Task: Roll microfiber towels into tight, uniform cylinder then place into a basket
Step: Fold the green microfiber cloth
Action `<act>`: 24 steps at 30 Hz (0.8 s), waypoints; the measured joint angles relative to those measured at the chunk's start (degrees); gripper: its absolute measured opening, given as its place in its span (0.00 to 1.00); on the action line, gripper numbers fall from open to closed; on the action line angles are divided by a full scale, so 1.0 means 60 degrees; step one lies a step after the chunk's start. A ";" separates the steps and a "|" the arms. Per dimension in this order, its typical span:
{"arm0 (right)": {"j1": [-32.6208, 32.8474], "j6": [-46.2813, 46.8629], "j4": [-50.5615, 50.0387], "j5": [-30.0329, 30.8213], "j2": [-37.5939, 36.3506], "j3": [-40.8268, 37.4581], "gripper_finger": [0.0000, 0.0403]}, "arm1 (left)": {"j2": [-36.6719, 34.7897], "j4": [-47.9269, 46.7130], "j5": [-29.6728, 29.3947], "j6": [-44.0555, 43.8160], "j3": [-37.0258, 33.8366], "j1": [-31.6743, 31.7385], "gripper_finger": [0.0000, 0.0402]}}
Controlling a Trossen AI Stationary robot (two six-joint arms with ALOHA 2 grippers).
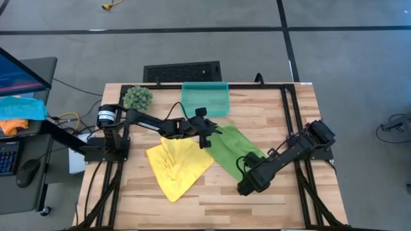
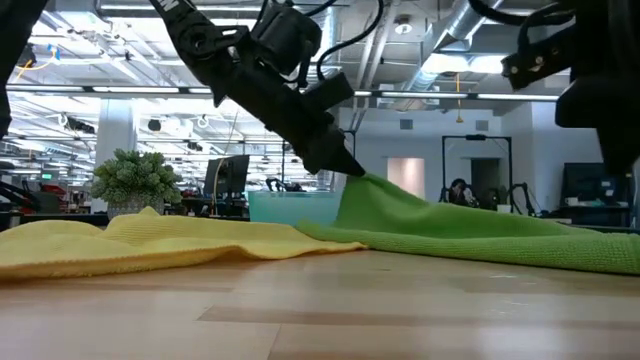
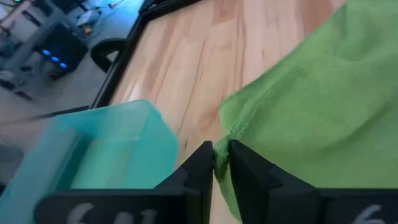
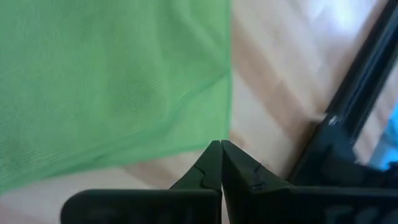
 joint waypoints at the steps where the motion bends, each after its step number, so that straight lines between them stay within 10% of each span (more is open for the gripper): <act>1: 0.0047 0.0000 -0.0136 0.0177 0.0000 0.0000 0.06 | 0.0000 -0.0031 0.0102 -0.0036 0.0000 0.0000 0.14; 15: 0.0913 0.2102 -0.0769 0.3026 -0.3400 -0.2023 0.05 | 0.0012 -0.0479 0.0109 -0.0884 0.0000 -0.0007 0.26; 24: 0.0909 0.2970 0.4248 0.3334 -0.5555 -0.5101 0.08 | 0.0019 -0.0784 0.0172 -0.0894 0.0000 -0.0014 0.26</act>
